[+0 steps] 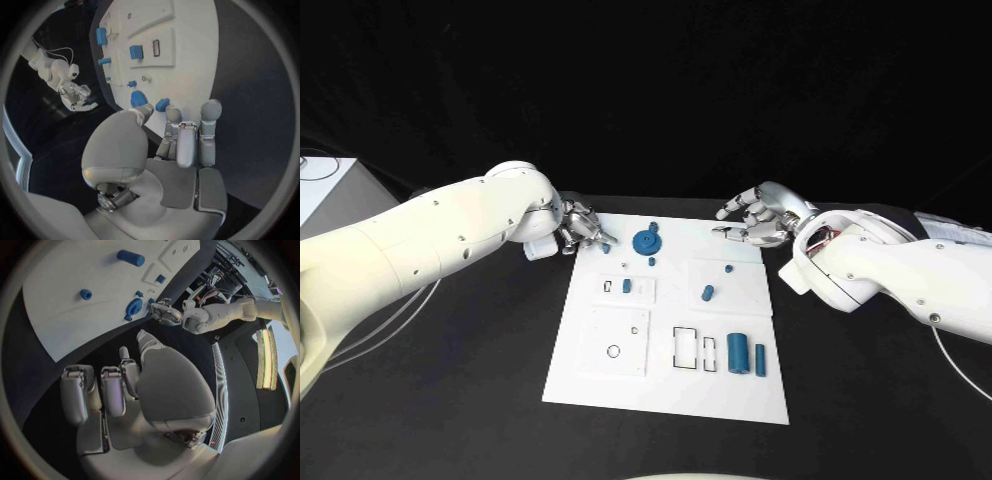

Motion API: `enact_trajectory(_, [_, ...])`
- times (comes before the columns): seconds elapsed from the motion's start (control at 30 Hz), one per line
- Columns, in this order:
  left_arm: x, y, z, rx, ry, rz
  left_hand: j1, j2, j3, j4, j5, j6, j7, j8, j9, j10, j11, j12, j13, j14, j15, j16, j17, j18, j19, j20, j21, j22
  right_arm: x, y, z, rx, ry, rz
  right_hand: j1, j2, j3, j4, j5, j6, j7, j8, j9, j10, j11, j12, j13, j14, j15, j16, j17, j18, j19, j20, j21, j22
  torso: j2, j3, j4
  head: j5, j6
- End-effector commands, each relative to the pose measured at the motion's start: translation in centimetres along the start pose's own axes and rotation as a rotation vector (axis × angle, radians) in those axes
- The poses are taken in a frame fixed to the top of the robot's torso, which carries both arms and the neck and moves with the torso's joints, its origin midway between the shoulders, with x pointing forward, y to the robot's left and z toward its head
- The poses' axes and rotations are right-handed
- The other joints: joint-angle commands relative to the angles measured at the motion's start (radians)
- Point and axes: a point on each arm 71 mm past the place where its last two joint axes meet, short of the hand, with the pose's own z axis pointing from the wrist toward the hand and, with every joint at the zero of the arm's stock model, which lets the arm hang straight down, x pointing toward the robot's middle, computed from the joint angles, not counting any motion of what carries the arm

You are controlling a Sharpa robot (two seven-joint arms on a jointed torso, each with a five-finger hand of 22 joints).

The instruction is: Assemble the parts on the task board

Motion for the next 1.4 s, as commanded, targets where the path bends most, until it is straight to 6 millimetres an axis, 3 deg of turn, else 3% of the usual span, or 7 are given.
enact_trajectory(0.03, [0.2, -0.2, 0.0, 0.011, 0.018, -0.001, 0.016, 0.001, 0.008, -0.001, -0.004, 0.011, -0.002, 0.006, 0.002, -0.002, -0.006, 0.003, 0.000, 0.000, 0.002, 0.004, 0.001, 0.015, -0.003, 0.002, 0.001, 0.001, 0.1, 0.1, 0.0, -0.013, 0.006, -0.004, -0.006, 0.002, 0.007, -0.001, 0.005, -0.009, 0.002, 0.002, -0.001, -0.005, -0.002, 0.001, 0.063, 0.078, 0.006, -0.003, 0.161, 0.014, 0.070, 0.004, -0.005, 0.212, 0.001, -0.0003, 0.0005, 0.001, 0.000])
enact_trajectory(0.33, [0.1, -0.1, 0.0, 0.014, -0.004, -0.029, 0.058, 0.037, 0.077, -0.003, -0.004, 0.015, -0.016, 0.039, 0.020, 0.003, -0.018, 0.007, 0.003, 0.000, -0.009, 0.006, 0.001, 0.015, -0.002, -0.007, 0.006, 0.006, 0.0, 0.1, 0.0, -0.011, 0.007, -0.004, -0.006, 0.002, 0.007, -0.001, 0.005, -0.009, 0.002, 0.002, -0.001, -0.005, -0.002, 0.001, 0.063, 0.078, 0.006, -0.003, 0.161, 0.014, 0.070, 0.004, -0.005, 0.212, 0.002, -0.0004, 0.0007, 0.001, -0.002])
enact_trajectory(0.57, [0.2, -0.2, -0.1, 0.023, 0.014, -0.055, 0.126, 0.038, 0.177, -0.024, -0.004, -0.002, -0.027, 0.080, 0.051, 0.007, -0.028, 0.011, 0.003, 0.001, -0.018, 0.007, 0.002, 0.013, 0.002, -0.016, 0.011, 0.013, 0.1, 0.1, 0.1, -0.011, 0.008, -0.005, -0.006, 0.002, 0.008, -0.001, 0.006, -0.008, 0.002, 0.002, -0.001, -0.004, -0.002, 0.003, 0.064, 0.078, 0.006, -0.003, 0.161, 0.014, 0.070, 0.004, -0.005, 0.212, 0.002, 0.0000, 0.0001, 0.002, -0.005])
enact_trajectory(0.9, [0.6, -0.1, -0.5, 0.039, 0.043, -0.116, 0.163, 0.009, 0.313, -0.073, -0.005, -0.016, -0.036, 0.139, 0.103, 0.036, -0.038, 0.017, 0.013, 0.012, -0.027, 0.018, 0.024, 0.008, 0.019, -0.025, 0.030, 0.043, -0.1, -0.2, 0.0, -0.006, 0.006, -0.006, -0.006, 0.002, 0.008, -0.001, 0.006, -0.008, 0.002, 0.002, -0.001, -0.004, -0.002, 0.003, 0.064, 0.078, 0.006, -0.003, 0.161, 0.014, 0.070, 0.004, -0.005, 0.212, 0.000, 0.0005, 0.0016, 0.003, -0.009])
enact_trajectory(1.37, [1.5, 0.1, -2.2, 0.055, 0.028, -0.175, 0.145, -0.031, 0.414, -0.128, -0.002, -0.012, -0.035, 0.159, 0.127, 0.072, -0.041, 0.028, 0.034, 0.024, -0.031, 0.027, 0.045, 0.003, 0.039, -0.030, 0.053, 0.076, -0.2, -0.3, 0.0, -0.002, 0.005, -0.008, -0.007, 0.003, 0.009, -0.001, 0.007, -0.008, 0.002, 0.003, -0.002, -0.004, -0.003, 0.002, 0.063, 0.078, 0.006, -0.003, 0.161, 0.015, 0.069, 0.004, -0.007, 0.211, -0.006, 0.0024, 0.0035, 0.011, -0.011])
enact_trajectory(1.4, [1.6, 0.0, -2.3, 0.056, 0.026, -0.176, 0.137, -0.043, 0.433, -0.142, 0.011, 0.001, -0.037, 0.161, 0.128, 0.095, -0.043, 0.039, 0.057, 0.034, -0.033, 0.035, 0.067, -0.001, 0.051, -0.030, 0.064, 0.096, -0.2, -0.3, 0.0, -0.001, 0.004, -0.008, -0.007, 0.003, 0.009, -0.001, 0.007, -0.008, 0.002, 0.003, -0.002, -0.004, -0.003, 0.002, 0.063, 0.078, 0.006, -0.003, 0.161, 0.015, 0.069, 0.004, -0.007, 0.211, -0.008, 0.0029, 0.0042, 0.012, -0.012])
